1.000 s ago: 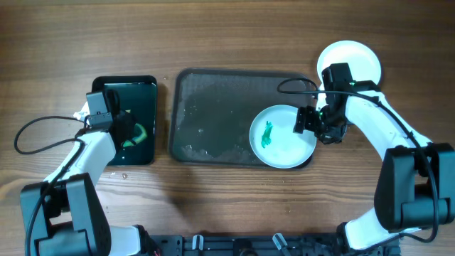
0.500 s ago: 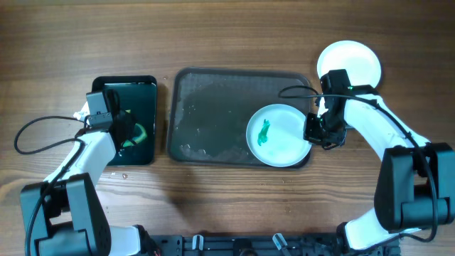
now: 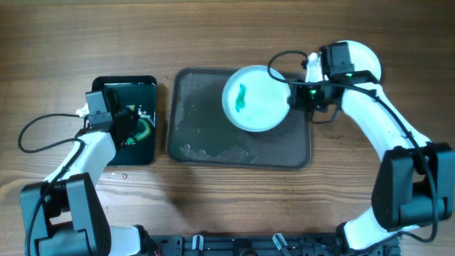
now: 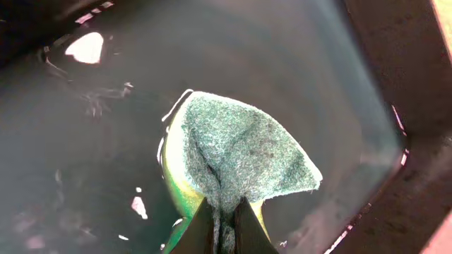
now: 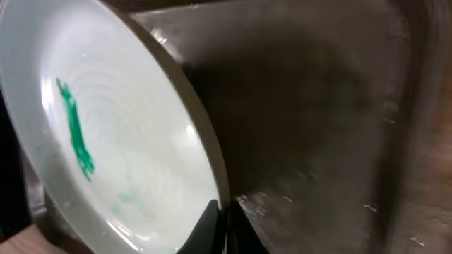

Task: Clean dirty plates on tray and stack at the side
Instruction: 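Grip the last plate and drag it toward the tray center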

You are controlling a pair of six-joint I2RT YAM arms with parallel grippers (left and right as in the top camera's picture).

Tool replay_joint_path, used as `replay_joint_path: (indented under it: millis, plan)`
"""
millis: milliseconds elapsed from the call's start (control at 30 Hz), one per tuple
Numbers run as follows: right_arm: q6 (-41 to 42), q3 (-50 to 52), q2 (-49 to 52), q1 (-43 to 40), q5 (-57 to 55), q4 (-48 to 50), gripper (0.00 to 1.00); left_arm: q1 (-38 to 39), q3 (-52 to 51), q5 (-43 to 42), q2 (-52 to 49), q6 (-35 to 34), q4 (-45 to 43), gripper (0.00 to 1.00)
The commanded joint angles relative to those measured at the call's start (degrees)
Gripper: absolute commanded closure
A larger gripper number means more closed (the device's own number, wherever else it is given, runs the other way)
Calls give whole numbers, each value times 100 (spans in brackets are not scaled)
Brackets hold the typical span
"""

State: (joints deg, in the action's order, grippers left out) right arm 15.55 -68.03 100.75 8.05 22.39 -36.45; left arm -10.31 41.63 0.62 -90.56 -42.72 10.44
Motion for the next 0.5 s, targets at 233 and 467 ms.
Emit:
replay_joint_path:
  millis: [233,467]
  plan:
    - [1241,-87,1300,1351,302,1676,96,-4,-17,-256,-66,352,-13,96]
    - [1307,-85,1512,1427,-332,1613,96,-4,-2,-192,7,662,-247,96]
